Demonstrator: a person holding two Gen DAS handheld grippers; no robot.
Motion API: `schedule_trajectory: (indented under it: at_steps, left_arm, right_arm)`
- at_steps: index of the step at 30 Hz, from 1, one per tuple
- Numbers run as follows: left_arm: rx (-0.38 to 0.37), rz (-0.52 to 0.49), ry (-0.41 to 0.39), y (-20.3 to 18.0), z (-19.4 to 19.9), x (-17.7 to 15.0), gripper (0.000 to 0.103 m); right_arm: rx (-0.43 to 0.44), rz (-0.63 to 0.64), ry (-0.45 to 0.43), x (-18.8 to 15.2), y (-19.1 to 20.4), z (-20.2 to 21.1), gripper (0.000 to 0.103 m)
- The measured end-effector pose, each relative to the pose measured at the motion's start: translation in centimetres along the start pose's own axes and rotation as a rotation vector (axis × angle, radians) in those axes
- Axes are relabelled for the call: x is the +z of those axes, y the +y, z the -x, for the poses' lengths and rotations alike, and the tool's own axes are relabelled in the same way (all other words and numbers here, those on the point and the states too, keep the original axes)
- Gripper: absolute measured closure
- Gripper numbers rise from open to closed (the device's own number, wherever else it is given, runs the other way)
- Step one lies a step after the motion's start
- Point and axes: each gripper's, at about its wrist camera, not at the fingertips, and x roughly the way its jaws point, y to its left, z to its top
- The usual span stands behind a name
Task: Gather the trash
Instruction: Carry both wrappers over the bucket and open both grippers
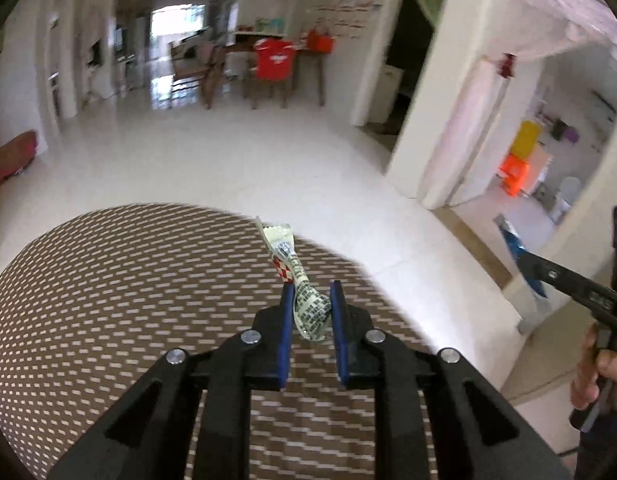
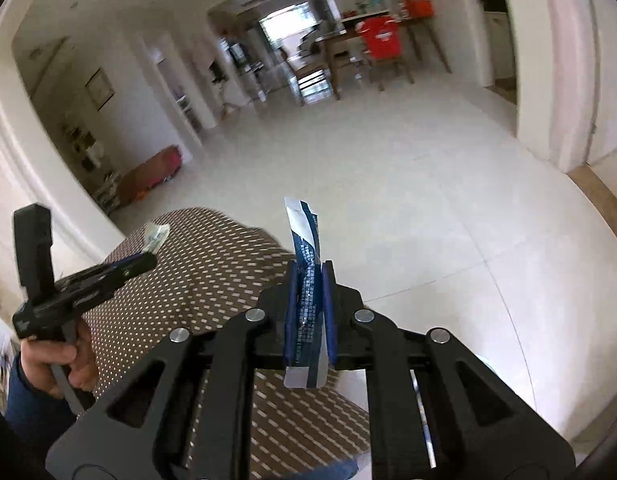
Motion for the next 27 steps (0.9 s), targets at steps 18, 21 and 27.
schedule_trajectory:
  at_steps: [18,21,27]
  left_arm:
    - [-0.266,-0.276,0.185,-22.9,-7.1,-5.3,0.086]
    - [-0.269,-0.294,0.249,-24.0,-9.7,-5.8,0.082]
    - [-0.192,-0.327,0.306,-23.5,-13.3,-4.8,0.007]
  right_arm:
    - [-0.150,-0.297,0.078,-6.3,-15.4,3.4,0.091]
    - [-0.131,-0.355,0.106,-7.0,-17.0,2.4,0.089]
    - [-0.167,-0.525,0.110,-8.4,-21.0,2.3,0.021]
